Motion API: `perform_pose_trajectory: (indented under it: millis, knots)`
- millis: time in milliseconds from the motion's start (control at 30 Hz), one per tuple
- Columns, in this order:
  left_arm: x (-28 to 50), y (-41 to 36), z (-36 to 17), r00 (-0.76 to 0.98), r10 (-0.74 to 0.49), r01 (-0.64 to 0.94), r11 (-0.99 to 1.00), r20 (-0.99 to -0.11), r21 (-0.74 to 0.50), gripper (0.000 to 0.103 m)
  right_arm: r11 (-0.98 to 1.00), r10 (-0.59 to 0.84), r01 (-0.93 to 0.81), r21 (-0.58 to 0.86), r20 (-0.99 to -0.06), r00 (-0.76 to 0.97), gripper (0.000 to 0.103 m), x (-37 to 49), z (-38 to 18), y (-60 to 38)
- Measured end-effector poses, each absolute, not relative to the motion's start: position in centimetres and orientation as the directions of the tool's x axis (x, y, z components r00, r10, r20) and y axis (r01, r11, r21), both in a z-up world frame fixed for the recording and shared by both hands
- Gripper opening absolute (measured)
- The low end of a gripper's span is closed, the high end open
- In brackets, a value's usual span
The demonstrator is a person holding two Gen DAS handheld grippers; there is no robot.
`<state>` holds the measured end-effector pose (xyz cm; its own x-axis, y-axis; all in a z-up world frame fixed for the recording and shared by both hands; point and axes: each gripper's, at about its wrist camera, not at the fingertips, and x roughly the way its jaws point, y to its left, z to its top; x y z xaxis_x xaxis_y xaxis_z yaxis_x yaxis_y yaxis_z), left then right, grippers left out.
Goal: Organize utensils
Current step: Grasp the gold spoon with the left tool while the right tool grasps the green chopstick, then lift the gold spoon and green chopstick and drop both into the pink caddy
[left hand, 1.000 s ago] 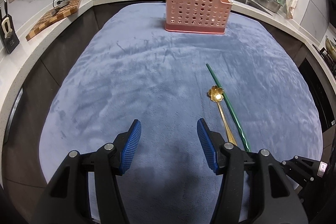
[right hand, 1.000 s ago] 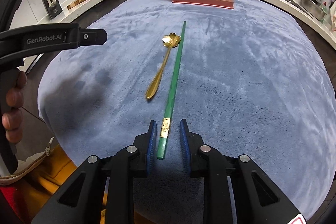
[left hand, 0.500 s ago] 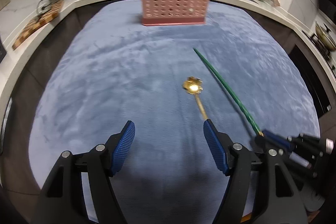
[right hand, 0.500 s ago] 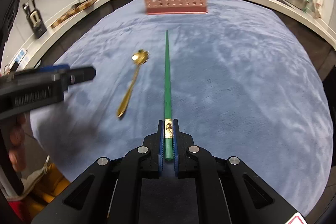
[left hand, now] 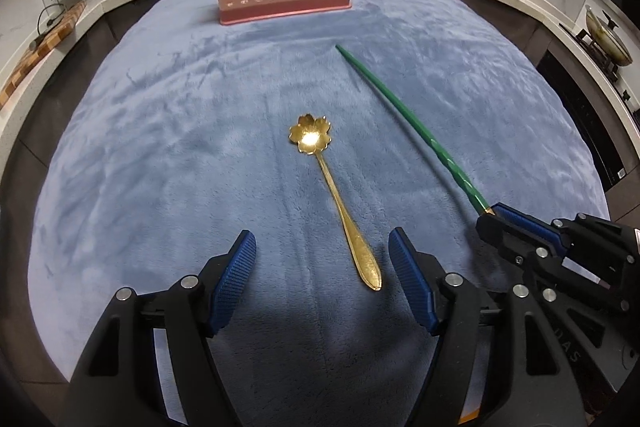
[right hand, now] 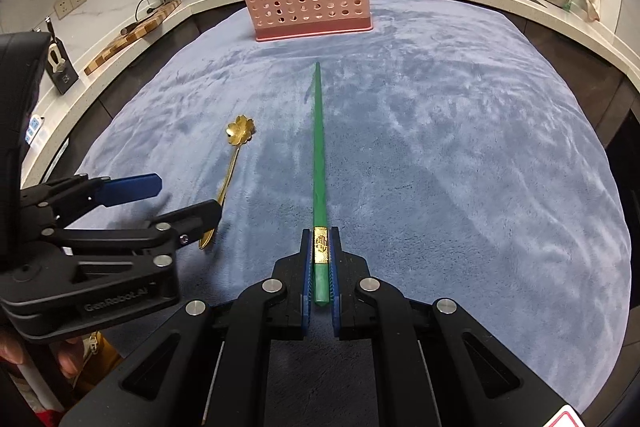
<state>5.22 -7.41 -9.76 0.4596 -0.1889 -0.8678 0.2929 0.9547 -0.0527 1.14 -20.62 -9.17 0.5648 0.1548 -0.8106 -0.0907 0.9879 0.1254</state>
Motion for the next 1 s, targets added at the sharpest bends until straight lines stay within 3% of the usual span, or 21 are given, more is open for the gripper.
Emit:
perform_pose_trajectory:
  millis: [233,467,600,767,800,1000]
  knots:
    - [5.7,-6.5,-11.0,0.416,-0.206,0.257,0.961,-0.886,-0.103,0.046,0.987,0.158,-0.085,0.134,-0.815,0.557,0.007,1.2,-9.5,-20.8]
    - [5.5,-5.4,-11.1,0.422,-0.224,0.248,0.961,-0.878,-0.126,0.017,0.987,0.163,-0.082,0.141,-0.817,0.553,0.007,1.3,-9.6,-20.8]
    - [5.5,-5.3,-10.7,0.425,-0.238,0.257,0.957,-0.873,-0.136,0.009,0.986,0.166,-0.085,0.144,-0.813,0.557,0.007,1.3,-9.4,-20.8]
    - [5.3,-5.0,-9.1,0.462,-0.243,0.261,0.956,-0.853,-0.131,0.006,0.985,0.169,-0.081,0.149,-0.795,0.582,0.007,1.4,-7.9,-21.1]
    - [5.3,-4.9,-8.7,0.468,-0.245,0.263,0.956,-0.849,-0.131,0.001,0.985,0.168,-0.080,0.150,-0.793,0.586,0.007,1.5,-7.6,-21.1]
    - [5.8,-4.2,-6.2,0.503,-0.260,0.262,0.955,-0.824,-0.142,0.001,0.983,0.175,-0.074,0.165,-0.754,0.634,0.007,2.1,-4.6,-21.5]
